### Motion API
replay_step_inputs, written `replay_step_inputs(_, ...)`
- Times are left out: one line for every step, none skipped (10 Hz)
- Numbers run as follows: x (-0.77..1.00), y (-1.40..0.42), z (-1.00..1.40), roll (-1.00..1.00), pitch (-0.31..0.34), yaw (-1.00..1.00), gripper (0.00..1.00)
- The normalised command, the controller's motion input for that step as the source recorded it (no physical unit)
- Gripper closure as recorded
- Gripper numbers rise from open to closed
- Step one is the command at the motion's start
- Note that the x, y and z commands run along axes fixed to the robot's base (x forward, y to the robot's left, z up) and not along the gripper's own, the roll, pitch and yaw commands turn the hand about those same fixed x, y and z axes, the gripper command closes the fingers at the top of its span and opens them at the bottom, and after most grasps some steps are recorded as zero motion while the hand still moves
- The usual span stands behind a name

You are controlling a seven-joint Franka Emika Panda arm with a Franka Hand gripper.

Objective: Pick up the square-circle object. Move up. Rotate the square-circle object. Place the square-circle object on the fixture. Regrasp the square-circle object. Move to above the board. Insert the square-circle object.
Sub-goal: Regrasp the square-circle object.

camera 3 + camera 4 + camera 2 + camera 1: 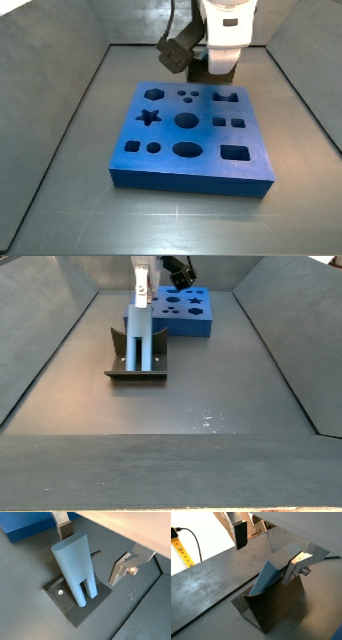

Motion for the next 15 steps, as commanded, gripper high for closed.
replay_step_inputs(0.4, -0.03, -0.04, 0.13, 0.124, 0.06, 0.0)
replay_step_inputs(0.38, -0.03, -0.04, 0.13, 0.123, 0.06, 0.0)
replay_step_inputs(0.34, -0.03, -0.03, 0.13, 0.125, 0.06, 0.0)
replay_step_inputs(0.32, -0.03, -0.03, 0.13, 0.129, 0.06, 0.0)
replay_step_inputs(0.28, -0.03, -0.03, 0.13, 0.136, 0.06, 0.0)
replay_step_inputs(0.26, -0.03, -0.03, 0.13, 0.138, 0.06, 0.0)
replay_step_inputs(0.25, -0.03, -0.04, 0.13, 0.141, 0.07, 0.0)
replay_step_inputs(0.24, -0.03, -0.04, 0.13, 0.143, 0.07, 0.0)
replay_step_inputs(0.24, -0.03, -0.04, 0.13, 0.143, 0.07, 0.0)
replay_step_inputs(0.23, -0.03, -0.04, 0.13, 0.144, 0.07, 0.0)
replay_step_inputs(0.23, -0.03, -0.04, 0.13, 0.144, 0.07, 0.0)
replay_step_inputs(0.22, -0.03, -0.04, 0.13, 0.145, 0.07, 0.0)
replay_step_inputs(0.22, -0.03, -0.04, 0.13, 0.145, 0.08, 0.0)
replay_step_inputs(0.22, -0.03, -0.04, 0.13, 0.145, 0.08, 0.0)
replay_step_inputs(0.22, -0.03, -0.04, 0.13, 0.145, 0.08, 0.0)
